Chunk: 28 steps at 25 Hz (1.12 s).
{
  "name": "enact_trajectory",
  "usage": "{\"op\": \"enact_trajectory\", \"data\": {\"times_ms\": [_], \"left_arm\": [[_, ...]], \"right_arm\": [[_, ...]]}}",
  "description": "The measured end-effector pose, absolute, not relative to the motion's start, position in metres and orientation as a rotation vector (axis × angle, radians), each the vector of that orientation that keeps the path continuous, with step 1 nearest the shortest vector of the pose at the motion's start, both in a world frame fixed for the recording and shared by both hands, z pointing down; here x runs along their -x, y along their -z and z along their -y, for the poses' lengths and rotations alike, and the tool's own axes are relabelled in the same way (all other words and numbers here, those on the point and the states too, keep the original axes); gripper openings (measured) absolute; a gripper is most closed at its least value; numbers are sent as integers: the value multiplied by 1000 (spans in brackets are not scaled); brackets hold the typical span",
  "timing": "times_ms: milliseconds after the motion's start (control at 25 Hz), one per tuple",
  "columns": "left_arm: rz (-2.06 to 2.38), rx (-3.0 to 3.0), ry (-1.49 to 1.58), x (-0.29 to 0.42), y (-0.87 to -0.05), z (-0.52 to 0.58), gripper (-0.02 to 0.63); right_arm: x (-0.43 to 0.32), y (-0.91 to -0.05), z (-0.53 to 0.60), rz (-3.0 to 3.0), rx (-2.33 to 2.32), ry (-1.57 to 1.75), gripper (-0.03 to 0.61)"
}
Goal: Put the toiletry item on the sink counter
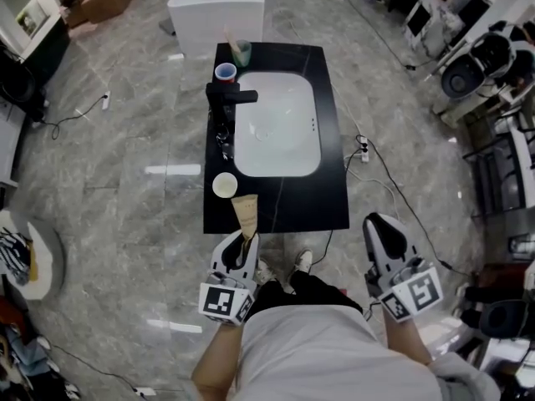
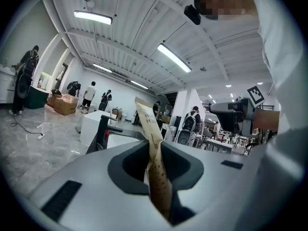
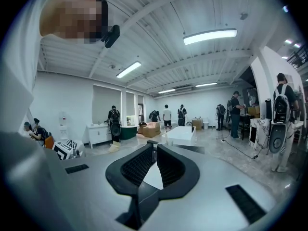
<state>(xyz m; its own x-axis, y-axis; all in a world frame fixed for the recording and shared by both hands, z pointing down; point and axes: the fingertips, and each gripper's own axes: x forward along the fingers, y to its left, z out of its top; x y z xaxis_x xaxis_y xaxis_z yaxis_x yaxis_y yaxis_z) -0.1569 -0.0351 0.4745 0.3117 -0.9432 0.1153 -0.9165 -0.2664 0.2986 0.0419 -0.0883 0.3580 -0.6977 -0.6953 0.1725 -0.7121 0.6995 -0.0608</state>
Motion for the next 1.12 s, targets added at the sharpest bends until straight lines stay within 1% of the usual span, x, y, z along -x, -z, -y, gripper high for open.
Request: {"op": "enact_trajectory", "data": {"times_ms": [280,680,1120], "left_arm": [[1678,-2272,37,146,-485,44,54],[1647,-2271,24,115,-496,67,54],[1672,-2243,-5,107,-499,75,54]], "right_arm": [[-47,-348,101,2812,-1138,-171,52],[-86,-348,117,2785,-1195,-167,52],[-99,-345,127,2811,-1183,-172,52]]}}
